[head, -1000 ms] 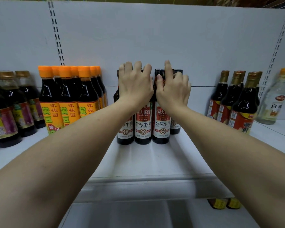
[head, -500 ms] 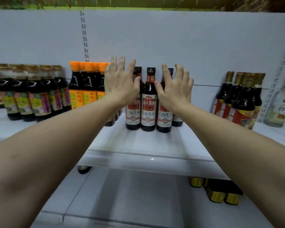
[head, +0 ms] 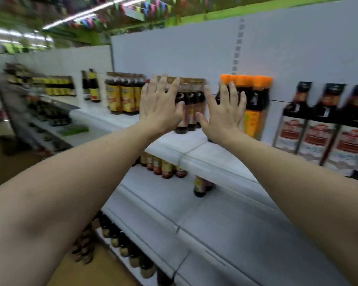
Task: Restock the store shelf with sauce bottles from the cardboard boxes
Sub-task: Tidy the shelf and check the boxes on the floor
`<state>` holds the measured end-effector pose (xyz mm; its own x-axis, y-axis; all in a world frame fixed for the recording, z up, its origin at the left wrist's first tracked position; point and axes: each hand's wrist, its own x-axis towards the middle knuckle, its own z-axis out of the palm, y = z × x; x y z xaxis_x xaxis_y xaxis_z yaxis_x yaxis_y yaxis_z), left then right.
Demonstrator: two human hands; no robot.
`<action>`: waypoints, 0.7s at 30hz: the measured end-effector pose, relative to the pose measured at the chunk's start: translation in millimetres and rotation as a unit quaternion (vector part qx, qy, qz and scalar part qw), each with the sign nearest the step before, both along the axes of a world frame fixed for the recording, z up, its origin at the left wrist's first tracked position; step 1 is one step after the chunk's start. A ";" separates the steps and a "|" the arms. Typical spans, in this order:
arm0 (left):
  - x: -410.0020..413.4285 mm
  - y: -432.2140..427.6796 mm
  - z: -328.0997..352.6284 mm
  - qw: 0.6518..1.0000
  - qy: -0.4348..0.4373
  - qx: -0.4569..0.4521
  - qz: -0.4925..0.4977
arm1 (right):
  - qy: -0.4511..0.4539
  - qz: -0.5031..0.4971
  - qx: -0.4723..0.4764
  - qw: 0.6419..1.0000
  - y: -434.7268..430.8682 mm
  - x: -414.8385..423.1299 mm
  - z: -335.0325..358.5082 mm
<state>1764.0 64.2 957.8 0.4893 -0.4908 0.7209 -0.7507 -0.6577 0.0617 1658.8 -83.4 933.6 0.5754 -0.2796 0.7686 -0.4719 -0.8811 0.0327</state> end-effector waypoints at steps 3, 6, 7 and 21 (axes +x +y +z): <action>43.5 58.9 -8.3 0.999 0.003 -0.009 0.037 | 0.012 0.044 0.005 0.999 48.0 52.0 -4.2; 91.7 116.8 -23.8 0.997 0.022 -0.004 0.077 | 0.025 0.084 0.009 0.996 100.8 110.4 -15.5; 108.9 135.7 -31.3 0.996 0.029 0.004 0.089 | 0.036 0.092 0.010 0.995 120.0 130.9 -21.5; 285.2 380.6 -187.2 0.952 0.216 0.069 0.205 | 0.209 0.220 0.074 0.950 329.9 366.4 -172.5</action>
<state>2049.2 444.8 770.6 0.8968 -0.2688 0.3514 -0.3521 -0.9145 0.1991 2025.2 246.5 761.1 0.9080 -0.0275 0.4180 -0.0289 -0.9996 -0.0031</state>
